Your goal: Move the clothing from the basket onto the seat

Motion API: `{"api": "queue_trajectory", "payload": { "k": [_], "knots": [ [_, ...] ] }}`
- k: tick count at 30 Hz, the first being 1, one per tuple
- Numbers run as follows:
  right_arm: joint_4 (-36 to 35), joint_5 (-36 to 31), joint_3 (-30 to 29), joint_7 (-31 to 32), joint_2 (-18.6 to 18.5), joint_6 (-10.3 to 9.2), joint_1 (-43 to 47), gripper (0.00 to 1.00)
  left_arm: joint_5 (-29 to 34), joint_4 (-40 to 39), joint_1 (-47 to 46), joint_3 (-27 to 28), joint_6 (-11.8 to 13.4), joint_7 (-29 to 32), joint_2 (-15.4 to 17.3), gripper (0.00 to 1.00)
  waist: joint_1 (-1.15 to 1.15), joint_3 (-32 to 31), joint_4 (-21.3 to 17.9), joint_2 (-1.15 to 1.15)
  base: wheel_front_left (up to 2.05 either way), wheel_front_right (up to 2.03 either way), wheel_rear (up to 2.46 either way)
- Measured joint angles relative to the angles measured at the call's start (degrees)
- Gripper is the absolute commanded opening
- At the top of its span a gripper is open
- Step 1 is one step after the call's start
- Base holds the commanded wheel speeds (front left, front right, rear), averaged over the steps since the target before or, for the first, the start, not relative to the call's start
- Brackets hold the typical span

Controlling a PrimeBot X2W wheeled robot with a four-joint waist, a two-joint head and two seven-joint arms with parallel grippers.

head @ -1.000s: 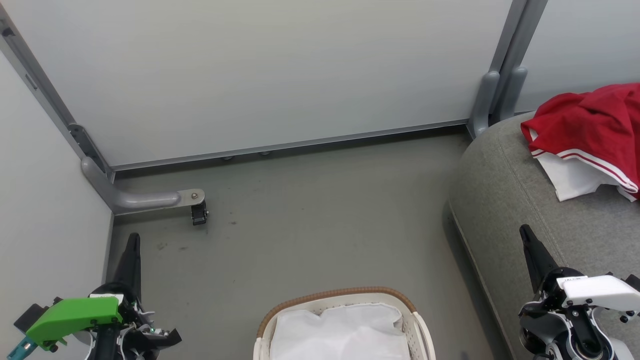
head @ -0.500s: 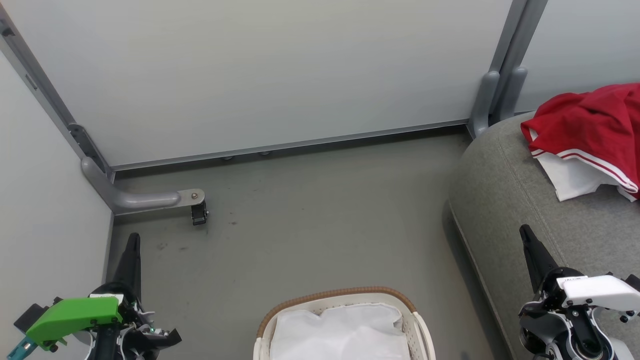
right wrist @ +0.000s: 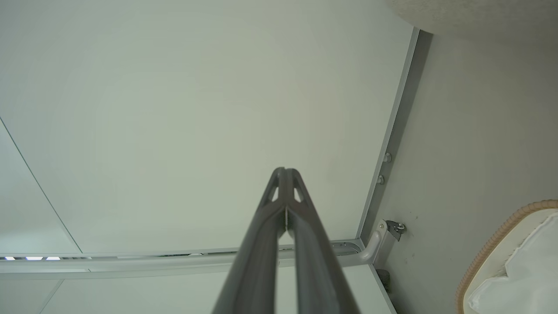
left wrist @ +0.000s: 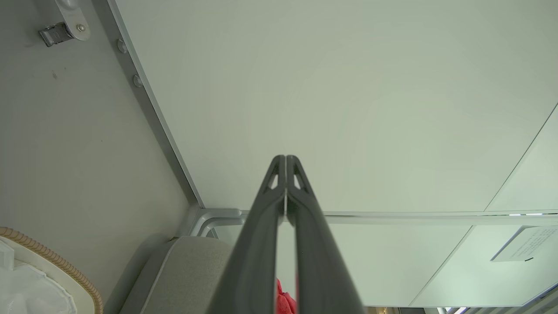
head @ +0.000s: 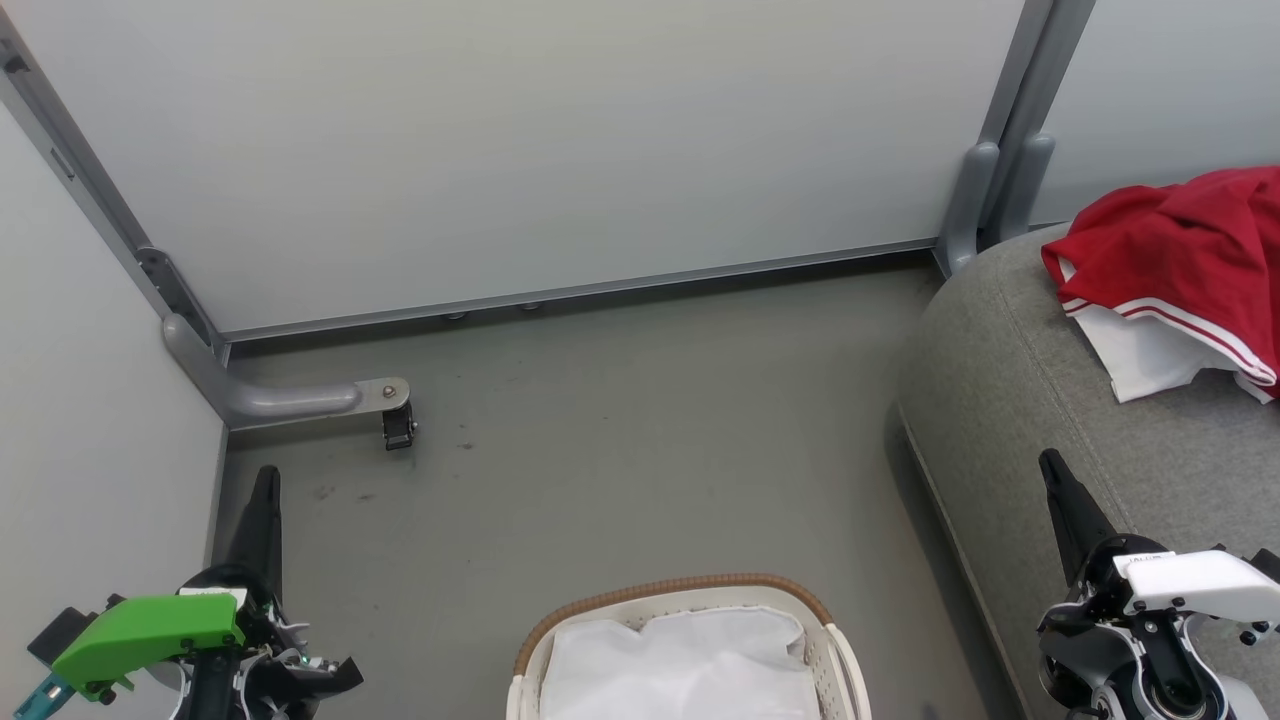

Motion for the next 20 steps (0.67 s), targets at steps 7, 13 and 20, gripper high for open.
{"api": "queue_trajectory", "payload": {
  "k": [7,13,20],
  "knots": [
    [0.00,0.00,0.00,0.00,-0.01,0.00,0.00,0.00,0.00,0.00,0.00,0.00,0.00,0.00,0.00,0.00,0.00,0.00,0.00,0.00,0.00,0.00,0.00],
    [0.00,0.00,0.00,0.00,-0.01,0.00,0.00,0.00,0.00,0.00,0.00,0.01,0.00,0.00,0.00,0.00,0.00,0.00,0.00,0.00,0.00,0.00,0.00],
    [0.00,0.00,0.00,0.00,-0.01,0.00,0.00,0.00,0.00,0.00,0.00,0.01,0.00,0.00,0.00,0.00,0.00,0.00,0.00,0.00,0.00,0.00,0.00]
  ]
}}
